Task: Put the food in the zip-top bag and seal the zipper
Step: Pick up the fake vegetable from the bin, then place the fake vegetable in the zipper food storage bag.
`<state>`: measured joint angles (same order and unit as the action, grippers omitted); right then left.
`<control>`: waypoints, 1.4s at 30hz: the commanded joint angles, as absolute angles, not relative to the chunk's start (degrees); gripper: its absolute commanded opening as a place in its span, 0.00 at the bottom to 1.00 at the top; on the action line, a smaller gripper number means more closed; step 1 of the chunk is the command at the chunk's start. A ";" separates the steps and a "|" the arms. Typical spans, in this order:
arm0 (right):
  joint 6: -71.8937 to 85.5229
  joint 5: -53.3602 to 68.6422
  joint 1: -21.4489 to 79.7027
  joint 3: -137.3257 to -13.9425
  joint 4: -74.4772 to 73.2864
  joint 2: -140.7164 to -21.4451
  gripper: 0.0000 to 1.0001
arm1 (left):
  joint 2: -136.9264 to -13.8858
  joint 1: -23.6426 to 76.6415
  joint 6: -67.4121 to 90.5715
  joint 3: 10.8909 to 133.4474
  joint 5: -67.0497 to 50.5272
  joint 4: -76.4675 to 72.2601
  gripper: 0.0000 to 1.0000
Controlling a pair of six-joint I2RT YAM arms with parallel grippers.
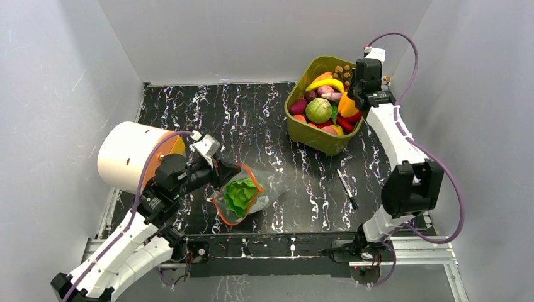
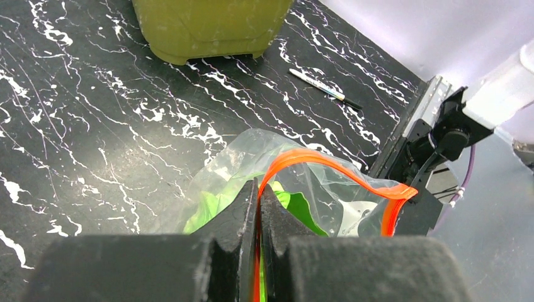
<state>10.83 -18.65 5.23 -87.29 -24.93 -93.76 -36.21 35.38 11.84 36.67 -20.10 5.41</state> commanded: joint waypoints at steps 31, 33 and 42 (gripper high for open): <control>19.98 0.39 35.17 -70.59 -11.06 -60.51 0.00 | -54.12 35.51 30.65 55.71 -6.19 11.94 0.00; 20.36 2.31 36.54 -69.68 -10.04 -60.20 0.00 | -54.40 35.51 30.82 55.77 -6.42 12.11 0.00; 24.03 9.20 42.82 -64.90 -2.24 -57.74 0.00 | -54.37 35.55 31.71 55.10 -8.63 11.32 0.00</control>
<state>20.78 3.25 41.32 -65.43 -11.94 -59.57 -54.89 35.38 30.85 53.56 -6.92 12.03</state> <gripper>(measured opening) 0.064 0.010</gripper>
